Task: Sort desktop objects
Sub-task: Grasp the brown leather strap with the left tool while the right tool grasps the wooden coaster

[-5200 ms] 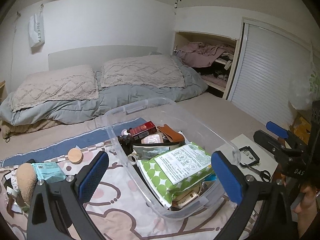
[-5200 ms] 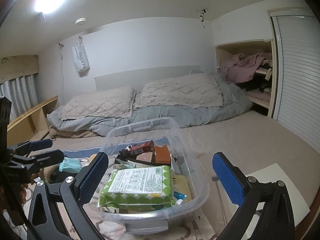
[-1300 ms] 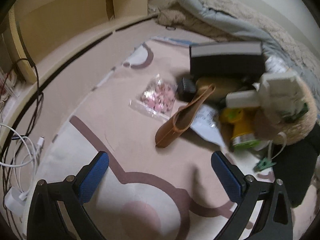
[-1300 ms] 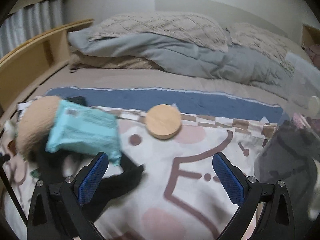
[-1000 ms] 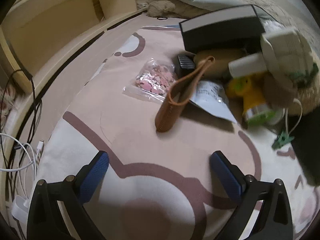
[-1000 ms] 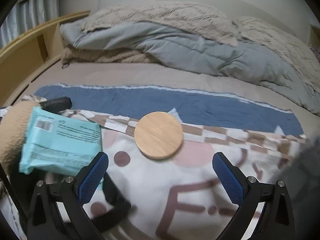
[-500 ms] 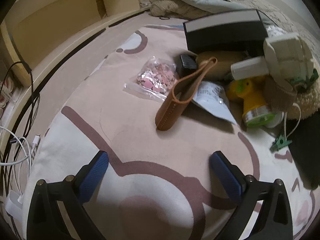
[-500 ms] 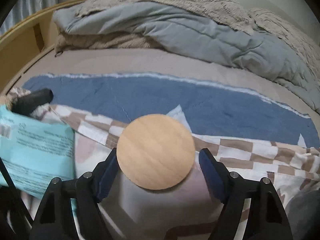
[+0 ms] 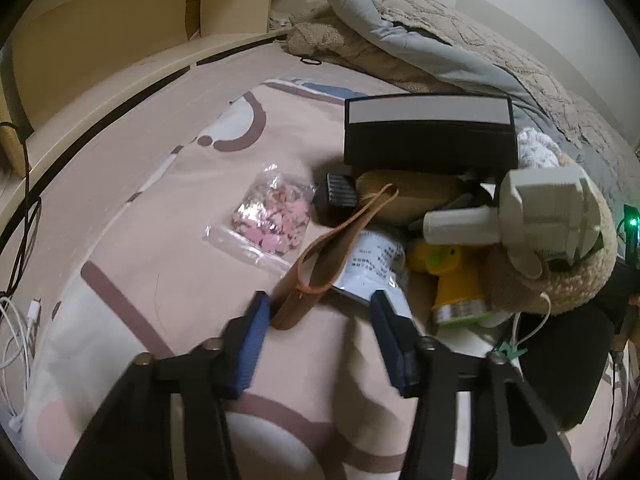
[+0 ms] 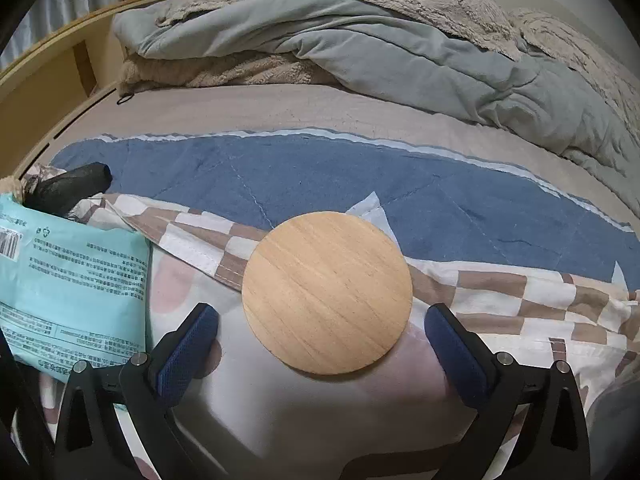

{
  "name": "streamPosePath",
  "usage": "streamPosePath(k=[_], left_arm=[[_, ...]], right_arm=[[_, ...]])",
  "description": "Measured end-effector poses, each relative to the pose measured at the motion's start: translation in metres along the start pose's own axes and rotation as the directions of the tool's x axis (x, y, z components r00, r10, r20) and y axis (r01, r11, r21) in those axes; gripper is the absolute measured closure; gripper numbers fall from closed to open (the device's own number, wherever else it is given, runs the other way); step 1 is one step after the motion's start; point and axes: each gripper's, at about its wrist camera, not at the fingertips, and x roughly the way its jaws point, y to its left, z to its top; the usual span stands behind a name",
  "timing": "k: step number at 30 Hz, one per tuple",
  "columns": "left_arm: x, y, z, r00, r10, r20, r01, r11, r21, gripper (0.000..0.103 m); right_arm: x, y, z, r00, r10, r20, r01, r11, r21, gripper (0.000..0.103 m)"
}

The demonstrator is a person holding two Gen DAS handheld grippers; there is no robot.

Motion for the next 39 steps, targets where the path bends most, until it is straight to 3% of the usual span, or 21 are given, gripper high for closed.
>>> streamPosePath(k=[2,6,15,19,22,26,27,28,29,31,34,37,39], left_arm=[[0.003,0.004,0.003,1.0,0.025,-0.008,-0.025,1.0,0.001,0.084],[-0.002,0.015,0.004,1.0,0.007,-0.003,-0.008,0.999,-0.033,0.085],[-0.053,0.022,-0.017,1.0,-0.009,0.021,0.008,1.0,0.026,0.085],[-0.067,0.018,-0.048,0.998,0.001,-0.055,0.006,0.992,0.122,0.085],[-0.072,0.014,-0.076,0.991,0.052,-0.127,-0.021,0.972,0.234,0.086],[-0.084,0.012,-0.1,0.987,0.022,-0.161,0.018,0.971,0.24,0.084],[-0.086,0.011,-0.102,0.988,0.011,-0.154,0.026,0.971,0.237,0.082],[-0.089,0.009,-0.103,0.987,-0.017,-0.158,0.053,0.973,0.226,0.071],[-0.091,0.008,-0.102,0.986,-0.036,-0.163,0.072,0.973,0.218,0.052],[-0.099,0.001,-0.099,0.979,-0.106,-0.174,0.143,0.966,0.214,0.035],[-0.107,-0.01,-0.086,0.976,-0.147,-0.163,0.181,0.958,0.222,0.032],[-0.107,-0.016,-0.076,0.98,-0.14,-0.139,0.169,0.958,0.231,0.018],[-0.1,-0.018,-0.072,0.981,-0.123,-0.153,0.157,0.958,0.239,0.017]], right_arm=[[0.001,0.001,0.0,1.0,-0.004,-0.006,0.004,1.0,-0.002,0.0],[0.003,0.002,-0.002,1.0,-0.017,-0.009,0.017,1.0,-0.007,0.0],[-0.003,-0.002,-0.008,0.999,-0.016,0.052,0.015,1.0,0.016,0.003],[-0.012,-0.01,-0.009,0.995,-0.005,0.095,-0.001,0.998,0.064,0.018],[-0.014,-0.018,-0.01,0.994,0.04,0.101,-0.052,0.992,0.112,0.021],[-0.014,-0.014,-0.01,0.995,0.019,0.096,-0.029,0.994,0.108,0.026],[-0.013,-0.012,-0.01,0.995,0.012,0.096,-0.022,0.995,0.1,0.027],[-0.013,-0.011,-0.01,0.996,0.01,0.094,-0.019,0.995,0.095,0.027],[-0.013,-0.011,-0.01,0.996,0.012,0.093,-0.021,0.995,0.096,0.027],[-0.014,-0.013,-0.01,0.995,0.018,0.095,-0.027,0.995,0.099,0.027],[-0.013,-0.012,-0.011,0.995,0.01,0.094,-0.019,0.995,0.093,0.027],[-0.013,-0.013,-0.011,0.996,0.012,0.094,-0.021,0.995,0.093,0.027],[-0.013,-0.014,-0.012,0.995,0.014,0.094,-0.023,0.995,0.094,0.027]])
